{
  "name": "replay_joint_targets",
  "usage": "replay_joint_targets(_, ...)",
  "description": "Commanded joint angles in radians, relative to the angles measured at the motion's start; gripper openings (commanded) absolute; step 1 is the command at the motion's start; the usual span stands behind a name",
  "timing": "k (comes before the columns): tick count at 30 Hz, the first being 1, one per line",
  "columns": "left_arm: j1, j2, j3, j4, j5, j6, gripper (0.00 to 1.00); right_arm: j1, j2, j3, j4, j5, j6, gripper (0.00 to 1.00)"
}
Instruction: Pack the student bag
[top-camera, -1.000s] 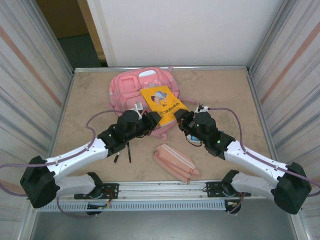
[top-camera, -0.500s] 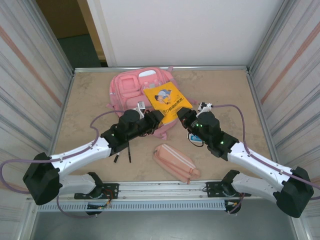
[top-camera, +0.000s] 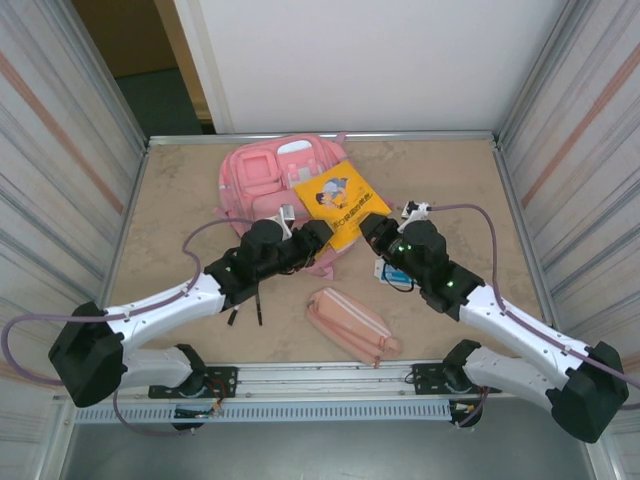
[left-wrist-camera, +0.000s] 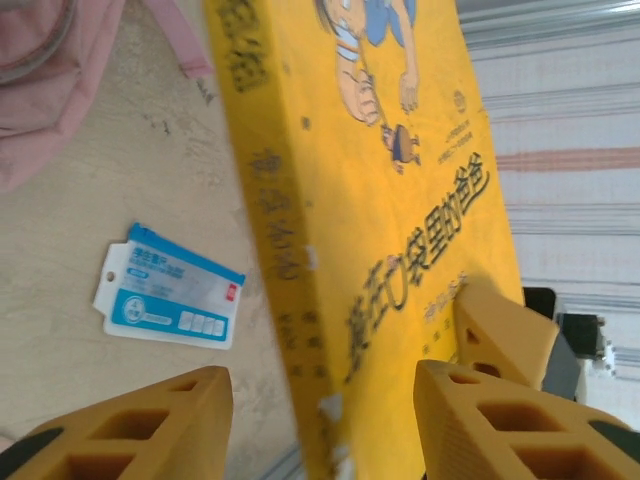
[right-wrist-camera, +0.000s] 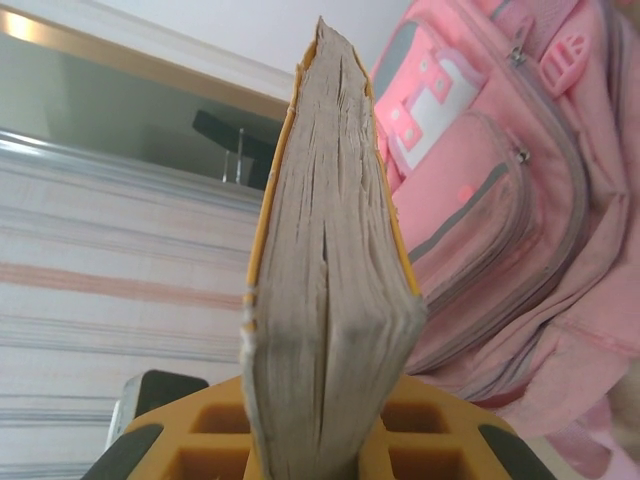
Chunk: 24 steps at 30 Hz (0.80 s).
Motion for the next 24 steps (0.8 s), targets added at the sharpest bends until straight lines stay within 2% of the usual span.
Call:
replay_joint_targets(1,0.050,-0.027,-0.025,-0.083,0.041,0.101,0.53,-0.046,-0.047,0.057,0.010,-0.034,-0.046,0.00)
replay_joint_targets(5,0.107,-0.082,-0.014,-0.248,0.039,0.276,0.61,-0.110,-0.065,0.057,-0.054,-0.080,-0.101,0.00)
replay_joint_targets(8,0.115,-0.120,0.000,-0.365,-0.031,0.446,0.67,-0.178,-0.075,0.057,-0.096,-0.129,-0.127,0.00)
replay_joint_targets(13,0.134,-0.137,0.061,-0.516,-0.070,0.750,0.69,-0.290,-0.102,0.062,-0.173,-0.221,-0.198,0.00)
replay_joint_targets(16,0.134,-0.120,0.092,-0.546,-0.060,1.003,0.69,-0.358,-0.133,0.069,-0.240,-0.276,-0.252,0.00)
replay_joint_targets(20,0.134,-0.053,0.138,-0.590,0.021,1.379,0.68,-0.436,-0.166,0.081,-0.342,-0.319,-0.324,0.00)
replay_joint_targets(24,0.147,0.042,0.193,-0.688,0.000,1.678,0.69,-0.507,-0.189,0.075,-0.375,-0.414,-0.345,0.00)
